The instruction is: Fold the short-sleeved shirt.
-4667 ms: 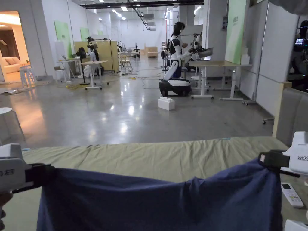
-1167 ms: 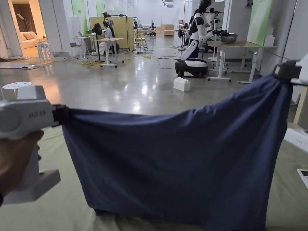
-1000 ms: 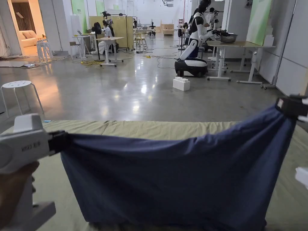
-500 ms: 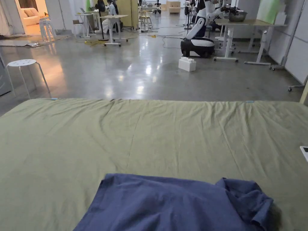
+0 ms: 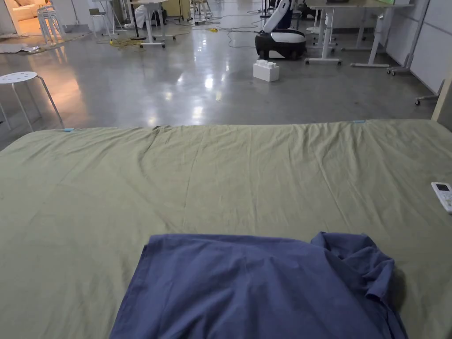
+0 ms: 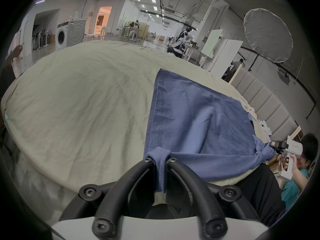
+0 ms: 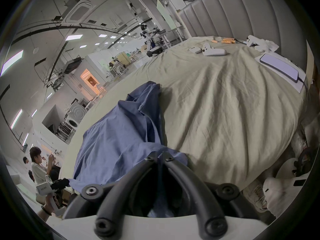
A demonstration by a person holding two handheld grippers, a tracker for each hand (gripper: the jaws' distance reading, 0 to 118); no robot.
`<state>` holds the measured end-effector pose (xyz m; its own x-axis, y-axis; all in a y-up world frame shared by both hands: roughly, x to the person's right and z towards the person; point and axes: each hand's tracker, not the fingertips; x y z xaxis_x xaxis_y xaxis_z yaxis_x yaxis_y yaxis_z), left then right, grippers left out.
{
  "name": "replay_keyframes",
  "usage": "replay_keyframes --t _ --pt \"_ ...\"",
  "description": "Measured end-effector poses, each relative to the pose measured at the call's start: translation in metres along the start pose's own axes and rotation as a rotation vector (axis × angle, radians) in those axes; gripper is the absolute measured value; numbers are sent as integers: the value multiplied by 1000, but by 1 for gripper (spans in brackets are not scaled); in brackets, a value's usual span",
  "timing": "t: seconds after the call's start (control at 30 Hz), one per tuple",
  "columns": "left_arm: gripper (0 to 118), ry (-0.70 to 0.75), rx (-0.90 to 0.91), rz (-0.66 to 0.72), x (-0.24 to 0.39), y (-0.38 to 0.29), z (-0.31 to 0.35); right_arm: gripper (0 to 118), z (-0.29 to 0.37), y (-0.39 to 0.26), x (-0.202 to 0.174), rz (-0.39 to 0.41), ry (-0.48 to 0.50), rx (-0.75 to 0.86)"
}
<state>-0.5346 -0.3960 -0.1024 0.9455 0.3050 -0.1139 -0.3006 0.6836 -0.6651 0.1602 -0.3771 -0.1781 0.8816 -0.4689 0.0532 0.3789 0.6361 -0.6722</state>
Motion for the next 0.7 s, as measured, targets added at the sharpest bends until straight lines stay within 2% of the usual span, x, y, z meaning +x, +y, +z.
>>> replay_keyframes --t 0.07,0.1,0.13,0.17,0.23,0.43,0.57,0.7 --pt "55 48 25 -20 -2 3 3 73 -4 2 2 -5 -60 -10" --pt "78 68 39 -28 -2 5 5 94 0 2 4 -5 -71 -2" --pt "100 84 55 -23 -3 8 8 97 5 3 4 -7 -76 25" --pt "105 99 81 -17 -5 13 16 93 13 6 2 4 -88 74" --pt "105 124 153 4 1 25 35 92 28 10 -7 41 -114 125" --pt "105 134 388 -9 49 48 108 92 85 22 -61 177 -51 283" --pt "105 211 496 -187 108 45 146 92 124 14 -112 259 -27 444" --pt "104 289 550 -330 151 34 158 93 142 -2 -154 382 -60 491"
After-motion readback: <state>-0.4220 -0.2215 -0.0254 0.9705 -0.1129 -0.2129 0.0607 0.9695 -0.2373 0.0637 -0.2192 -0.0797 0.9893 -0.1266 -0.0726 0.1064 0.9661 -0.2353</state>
